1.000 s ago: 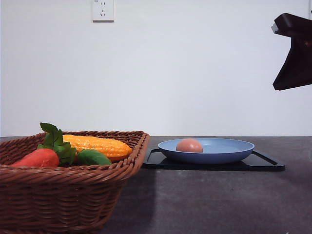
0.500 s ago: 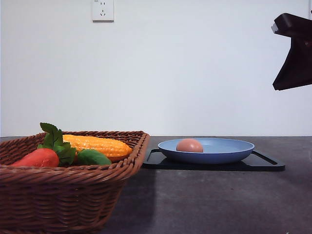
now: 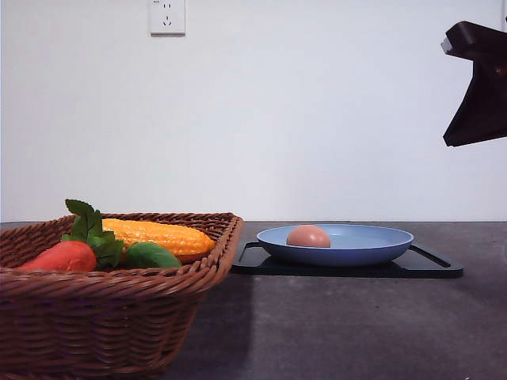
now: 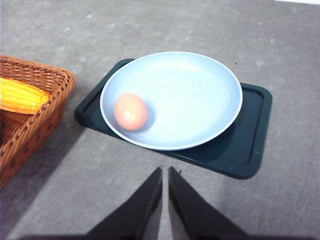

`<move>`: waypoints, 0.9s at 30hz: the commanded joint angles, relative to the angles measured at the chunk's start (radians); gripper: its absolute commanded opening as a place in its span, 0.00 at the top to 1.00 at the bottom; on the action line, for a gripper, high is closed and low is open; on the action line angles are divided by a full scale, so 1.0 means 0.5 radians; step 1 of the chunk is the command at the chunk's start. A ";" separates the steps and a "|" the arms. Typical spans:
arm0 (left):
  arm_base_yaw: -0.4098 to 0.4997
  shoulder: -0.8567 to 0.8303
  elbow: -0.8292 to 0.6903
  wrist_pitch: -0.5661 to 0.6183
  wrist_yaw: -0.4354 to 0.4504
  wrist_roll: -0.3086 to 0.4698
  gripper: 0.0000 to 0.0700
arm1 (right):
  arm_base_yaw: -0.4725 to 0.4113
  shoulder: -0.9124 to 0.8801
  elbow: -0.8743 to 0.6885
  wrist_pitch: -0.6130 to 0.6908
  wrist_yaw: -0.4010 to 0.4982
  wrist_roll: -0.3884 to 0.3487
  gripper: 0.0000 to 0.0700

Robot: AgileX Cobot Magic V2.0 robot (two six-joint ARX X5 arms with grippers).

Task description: Transfer egg from basket to plate and serve

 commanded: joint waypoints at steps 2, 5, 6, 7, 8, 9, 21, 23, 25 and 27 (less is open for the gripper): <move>0.002 -0.004 -0.056 -0.011 0.018 -0.038 1.00 | 0.013 0.006 0.010 0.022 0.003 0.026 1.00; 0.002 -0.003 -0.056 -0.009 0.018 -0.044 1.00 | 0.013 0.006 0.010 0.022 0.003 0.026 1.00; 0.002 -0.003 -0.056 -0.009 0.018 -0.044 1.00 | 0.013 0.006 0.010 0.022 0.003 0.026 1.00; 0.002 -0.003 -0.056 -0.009 0.017 -0.044 1.00 | 0.013 0.006 0.010 0.022 0.003 0.026 1.00; 0.002 -0.003 -0.056 -0.009 0.018 -0.044 1.00 | 0.013 0.006 0.010 0.022 0.004 0.026 1.00; 0.002 -0.003 -0.056 -0.009 0.018 -0.044 1.00 | 0.013 0.006 0.010 0.022 0.003 0.026 1.00; 0.002 -0.003 -0.056 -0.009 0.018 -0.044 1.00 | 0.013 0.006 0.010 0.022 0.004 0.026 1.00; 0.002 -0.003 -0.056 -0.009 0.018 -0.044 1.00 | 0.013 0.006 0.010 0.022 0.003 0.025 1.00; 0.002 -0.003 -0.056 -0.010 0.018 -0.044 1.00 | 0.011 0.006 0.010 0.034 0.086 -0.040 1.00; 0.002 -0.003 -0.056 -0.009 0.018 -0.044 1.00 | 0.006 0.006 0.011 0.067 0.268 -0.095 1.00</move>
